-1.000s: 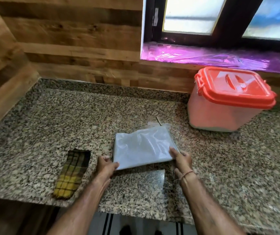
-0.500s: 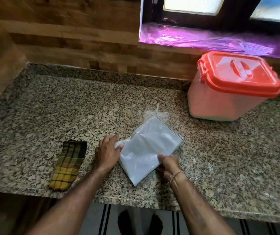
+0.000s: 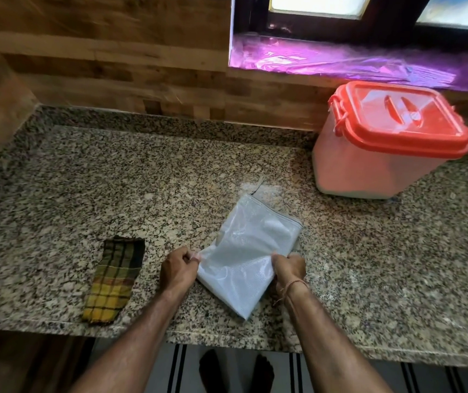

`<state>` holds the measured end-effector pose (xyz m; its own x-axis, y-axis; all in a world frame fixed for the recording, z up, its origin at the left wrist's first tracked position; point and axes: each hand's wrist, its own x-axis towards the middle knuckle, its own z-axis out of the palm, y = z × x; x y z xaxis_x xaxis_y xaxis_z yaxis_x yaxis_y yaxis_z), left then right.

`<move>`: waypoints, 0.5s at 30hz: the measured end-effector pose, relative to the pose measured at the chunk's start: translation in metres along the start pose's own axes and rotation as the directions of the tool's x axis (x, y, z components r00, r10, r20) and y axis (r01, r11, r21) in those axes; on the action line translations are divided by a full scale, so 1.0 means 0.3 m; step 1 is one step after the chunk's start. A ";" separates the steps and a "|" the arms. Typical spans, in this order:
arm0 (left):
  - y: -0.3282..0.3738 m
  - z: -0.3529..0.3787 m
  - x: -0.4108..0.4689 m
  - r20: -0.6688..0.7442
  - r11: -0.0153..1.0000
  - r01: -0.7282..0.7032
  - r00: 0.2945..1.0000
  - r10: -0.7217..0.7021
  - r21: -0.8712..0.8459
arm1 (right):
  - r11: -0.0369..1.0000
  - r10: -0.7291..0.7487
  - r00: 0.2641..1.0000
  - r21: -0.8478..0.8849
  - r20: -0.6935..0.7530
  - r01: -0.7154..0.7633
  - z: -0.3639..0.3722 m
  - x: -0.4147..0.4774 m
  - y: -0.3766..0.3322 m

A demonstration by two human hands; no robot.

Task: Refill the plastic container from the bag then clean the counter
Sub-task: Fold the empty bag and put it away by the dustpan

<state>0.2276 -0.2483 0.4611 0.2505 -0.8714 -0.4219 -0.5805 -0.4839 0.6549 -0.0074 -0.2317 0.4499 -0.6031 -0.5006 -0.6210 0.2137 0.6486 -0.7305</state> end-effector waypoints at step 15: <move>0.023 -0.036 0.000 -0.026 0.989 -0.122 0.992 0.125 0.084 | -0.176 -0.391 0.376 -0.469 0.840 0.865 0.232 -0.008 -0.304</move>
<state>0.2321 -0.2525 0.4725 0.1958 -0.9267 -0.3208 -0.6701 -0.3653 0.6462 0.0280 -0.3296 0.4984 0.3354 -0.9235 -0.1861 -0.9201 -0.2786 -0.2754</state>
